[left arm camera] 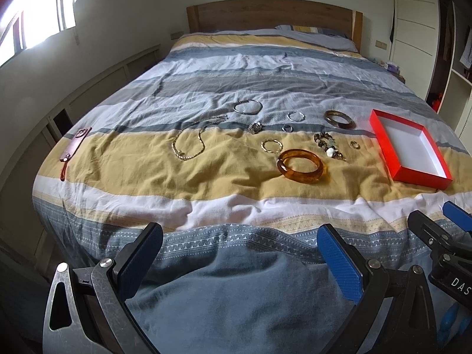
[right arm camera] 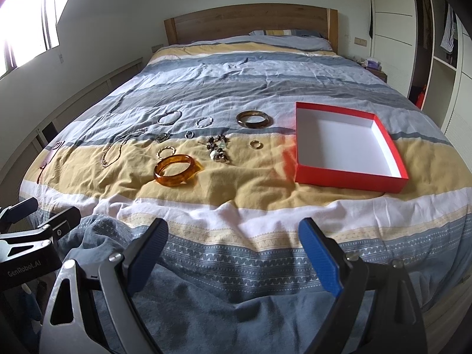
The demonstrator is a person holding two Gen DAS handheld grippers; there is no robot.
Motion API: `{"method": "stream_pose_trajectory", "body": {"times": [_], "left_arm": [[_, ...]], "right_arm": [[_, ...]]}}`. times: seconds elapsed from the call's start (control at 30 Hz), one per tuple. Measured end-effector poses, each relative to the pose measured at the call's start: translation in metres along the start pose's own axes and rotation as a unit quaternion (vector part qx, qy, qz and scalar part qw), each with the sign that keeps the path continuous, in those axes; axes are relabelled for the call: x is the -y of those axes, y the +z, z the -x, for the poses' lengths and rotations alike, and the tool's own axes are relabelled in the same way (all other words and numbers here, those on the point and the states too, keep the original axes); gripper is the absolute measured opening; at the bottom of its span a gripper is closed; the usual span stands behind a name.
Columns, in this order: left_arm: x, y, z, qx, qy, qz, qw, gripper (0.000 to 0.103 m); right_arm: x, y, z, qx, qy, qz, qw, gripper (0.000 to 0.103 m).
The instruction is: Organize jewelry
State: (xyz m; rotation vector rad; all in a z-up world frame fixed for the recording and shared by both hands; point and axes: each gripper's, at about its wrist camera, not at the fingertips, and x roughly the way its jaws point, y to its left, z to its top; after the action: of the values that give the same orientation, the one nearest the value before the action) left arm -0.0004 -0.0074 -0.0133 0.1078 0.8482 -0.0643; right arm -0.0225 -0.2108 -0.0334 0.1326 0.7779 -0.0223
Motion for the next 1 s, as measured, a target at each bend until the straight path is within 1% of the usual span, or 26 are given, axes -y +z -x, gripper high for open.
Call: {"method": "stream_pose_trajectory", "body": {"times": [0.13,0.3,0.37,0.57,0.63,0.67,0.73,0.8,0.83,0.9,0.97,1.0], "left_arm": [[0.0,-0.002,-0.008,-0.015,-0.003,-0.003,0.9999,0.102],[-0.003,-0.003,-0.019,-0.033,-0.014,0.0,0.9994,0.102],[-0.005,-0.004,-0.022,-0.038,-0.022,0.004,0.999,0.102],[-0.017,0.005,-0.038,-0.044,-0.039,0.028,0.9979,0.088],[-0.017,0.01,-0.046,-0.05,-0.048,0.031,0.9972,0.08],[-0.015,0.013,-0.052,-0.054,-0.056,0.032,0.9965,0.078],[-0.014,0.019,-0.063,-0.064,-0.073,0.035,0.9947,0.071],[-0.011,0.026,-0.074,-0.071,-0.087,0.038,0.9929,0.067],[-0.009,0.03,-0.08,-0.073,-0.093,0.041,0.9921,0.065],[-0.007,0.04,-0.092,-0.079,-0.107,0.05,0.9899,0.061],[-0.004,0.05,-0.106,-0.085,-0.122,0.058,0.9872,0.057],[-0.002,0.055,-0.113,-0.088,-0.127,0.059,0.9863,0.055]], "right_arm": [[-0.001,-0.001,-0.003,-0.004,0.013,0.004,1.0,0.09],[-0.006,-0.002,-0.008,-0.01,0.029,0.014,0.999,0.09],[-0.008,0.001,-0.01,-0.005,0.032,0.02,0.999,0.089],[-0.002,0.013,-0.016,0.008,0.039,0.028,0.999,0.089],[0.001,0.017,-0.023,0.006,0.042,0.029,0.999,0.088],[0.003,0.019,-0.028,0.003,0.043,0.03,0.999,0.088],[0.007,0.024,-0.038,-0.004,0.049,0.028,0.998,0.087],[0.01,0.029,-0.047,-0.008,0.059,0.026,0.998,0.086],[0.011,0.031,-0.05,-0.01,0.063,0.026,0.998,0.084],[0.014,0.036,-0.061,-0.018,0.074,0.024,0.997,0.077],[0.016,0.044,-0.074,-0.029,0.087,0.021,0.996,0.058],[0.016,0.046,-0.078,-0.032,0.09,0.02,0.995,0.054]]}}
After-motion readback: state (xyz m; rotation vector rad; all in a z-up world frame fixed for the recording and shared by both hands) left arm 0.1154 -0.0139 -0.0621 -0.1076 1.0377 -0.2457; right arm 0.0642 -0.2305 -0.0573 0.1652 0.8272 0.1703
